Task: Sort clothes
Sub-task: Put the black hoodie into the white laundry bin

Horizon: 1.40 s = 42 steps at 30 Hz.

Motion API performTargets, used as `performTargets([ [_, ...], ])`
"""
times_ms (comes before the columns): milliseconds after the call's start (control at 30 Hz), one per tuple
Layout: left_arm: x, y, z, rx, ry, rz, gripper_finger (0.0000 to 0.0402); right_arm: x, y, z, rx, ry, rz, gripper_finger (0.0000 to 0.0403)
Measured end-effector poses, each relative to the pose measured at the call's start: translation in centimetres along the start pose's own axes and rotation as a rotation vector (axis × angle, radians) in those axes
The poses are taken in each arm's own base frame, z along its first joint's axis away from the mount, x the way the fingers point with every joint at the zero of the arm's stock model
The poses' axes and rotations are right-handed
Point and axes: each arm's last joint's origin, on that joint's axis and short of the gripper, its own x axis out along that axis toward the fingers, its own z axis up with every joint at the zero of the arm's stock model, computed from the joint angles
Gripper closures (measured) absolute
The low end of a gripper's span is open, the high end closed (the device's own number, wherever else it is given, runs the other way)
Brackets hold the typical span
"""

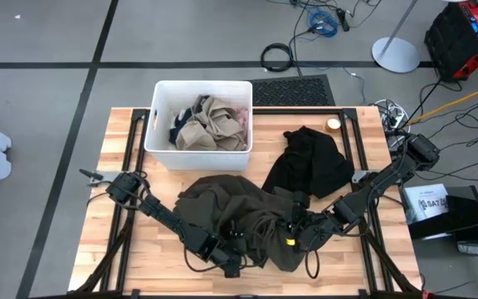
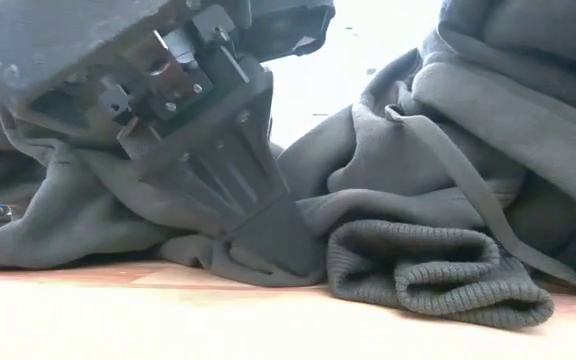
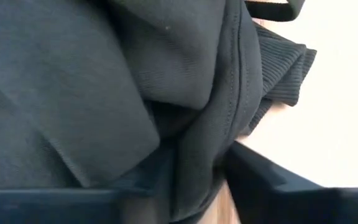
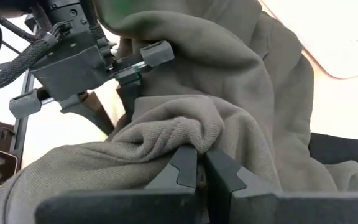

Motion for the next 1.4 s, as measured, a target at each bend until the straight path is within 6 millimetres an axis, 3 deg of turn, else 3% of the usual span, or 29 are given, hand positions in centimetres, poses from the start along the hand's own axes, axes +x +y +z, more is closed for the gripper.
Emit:
performTargets([
  [133,-0.2,-0.3,0.1,0.028,-0.006,0.000,0.0367,0.0,0.0,0.0,0.000,0.001,-0.001,0.0403],
  [200,-0.7,-0.7,0.4,0.055,-0.026,-0.003,0.0385,0.0,0.0,0.0,0.016,0.003,0.000,0.0402],
  [333,-3.1,-1.5,1.6,0.105,-0.073,0.066,0.0384,0.0,0.1,-0.2,0.061,0.043,0.028,0.0391],
  [467,-6.7,-2.0,2.2,0.162,-0.124,0.221,0.0389,-0.1,0.3,0.0,0.078,0.056,0.049,0.0365],
  [667,-12.5,-1.4,3.4,0.169,-0.254,0.359,0.0390,-1.2,1.6,2.4,0.070,0.002,0.114,0.0295],
  [867,-18.7,-0.4,4.4,0.119,-0.415,0.438,0.0390,-4.0,3.9,4.8,0.035,-0.062,0.186,0.0237],
  [1200,-27.6,0.5,4.7,0.035,-0.682,0.565,0.0390,-9.7,7.3,5.0,-0.090,-0.241,0.170,0.0243],
  [1300,-28.9,0.9,4.7,0.030,-0.702,0.583,0.0388,-10.0,8.0,4.2,-0.143,-0.254,0.157,0.0245],
  [1400,-29.6,1.5,4.9,0.020,-0.705,0.567,0.0386,-9.0,8.4,3.1,-0.168,-0.209,0.140,0.0245],
])
